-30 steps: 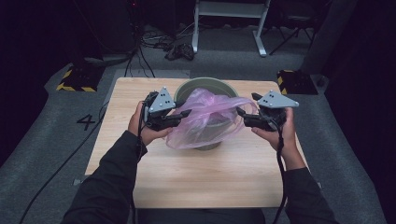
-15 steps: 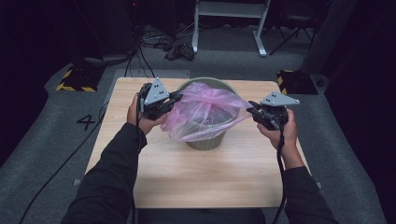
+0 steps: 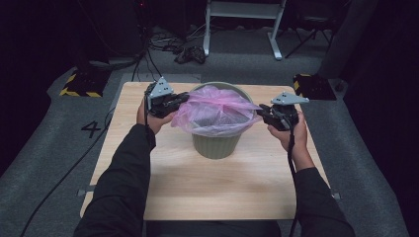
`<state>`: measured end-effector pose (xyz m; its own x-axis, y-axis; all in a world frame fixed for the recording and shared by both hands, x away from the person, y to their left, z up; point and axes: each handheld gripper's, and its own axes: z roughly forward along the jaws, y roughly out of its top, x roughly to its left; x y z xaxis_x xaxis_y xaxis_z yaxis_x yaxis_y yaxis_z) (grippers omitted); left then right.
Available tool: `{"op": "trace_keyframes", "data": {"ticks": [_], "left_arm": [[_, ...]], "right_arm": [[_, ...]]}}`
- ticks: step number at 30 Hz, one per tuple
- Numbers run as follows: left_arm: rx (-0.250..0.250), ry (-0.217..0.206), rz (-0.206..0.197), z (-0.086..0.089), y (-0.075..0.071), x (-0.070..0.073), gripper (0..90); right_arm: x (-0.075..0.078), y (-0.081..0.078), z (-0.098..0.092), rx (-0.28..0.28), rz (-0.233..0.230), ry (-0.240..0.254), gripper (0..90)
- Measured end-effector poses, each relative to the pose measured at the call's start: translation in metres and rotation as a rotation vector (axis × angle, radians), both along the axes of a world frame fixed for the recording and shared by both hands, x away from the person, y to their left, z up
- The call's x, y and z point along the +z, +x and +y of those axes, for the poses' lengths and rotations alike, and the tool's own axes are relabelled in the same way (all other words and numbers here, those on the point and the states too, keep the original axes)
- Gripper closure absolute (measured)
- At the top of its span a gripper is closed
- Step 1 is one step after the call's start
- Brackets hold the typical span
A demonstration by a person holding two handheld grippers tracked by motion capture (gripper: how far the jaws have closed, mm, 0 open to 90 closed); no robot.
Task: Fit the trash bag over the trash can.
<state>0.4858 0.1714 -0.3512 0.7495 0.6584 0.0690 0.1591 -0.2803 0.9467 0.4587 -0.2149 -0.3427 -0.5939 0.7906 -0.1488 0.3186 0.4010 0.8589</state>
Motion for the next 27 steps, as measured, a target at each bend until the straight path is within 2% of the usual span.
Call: {"op": "trace_keyframes", "data": {"ticks": [3,4,7,8,10,12,16,19,22,27], "left_arm": [[-0.017,-0.048,0.012,0.005,0.004,-0.003,88.6],[-0.005,-0.054,0.008,0.006,0.005,-0.004,88.6],[0.048,-0.028,-0.01,0.009,0.01,-0.006,87.7],[0.071,-0.033,-0.01,0.01,0.012,-0.008,86.0],[0.062,-0.047,0.008,0.011,0.017,-0.011,84.7],[0.064,-0.036,0.023,0.008,0.021,-0.014,85.2],[0.042,-0.09,0.062,0.005,0.029,-0.02,89.6],[-0.019,-0.143,0.106,0.01,0.031,-0.024,89.8],[-0.047,-0.148,0.117,0.011,0.026,-0.024,89.9],[-0.099,-0.119,0.095,0.009,0.006,-0.024,89.9]], "right_arm": [[-0.001,0.001,0.0,0.016,0.008,0.012,79.8],[-0.002,0.002,0.001,0.02,0.008,0.012,80.2],[-0.002,0.002,0.002,0.016,0.004,0.008,80.5],[-0.002,0.002,0.002,0.018,0.002,0.01,80.6],[-0.002,0.004,0.003,0.014,-0.001,0.001,81.0],[-0.002,0.005,0.003,0.009,-0.002,-0.001,81.0],[-0.002,0.01,0.004,0.006,0.011,0.004,82.5],[-0.003,0.011,0.001,0.015,0.028,0.026,85.2],[-0.004,0.009,-0.004,0.039,0.039,0.044,87.1],[-0.006,-0.003,-0.015,0.08,0.054,0.062,88.2]]}}
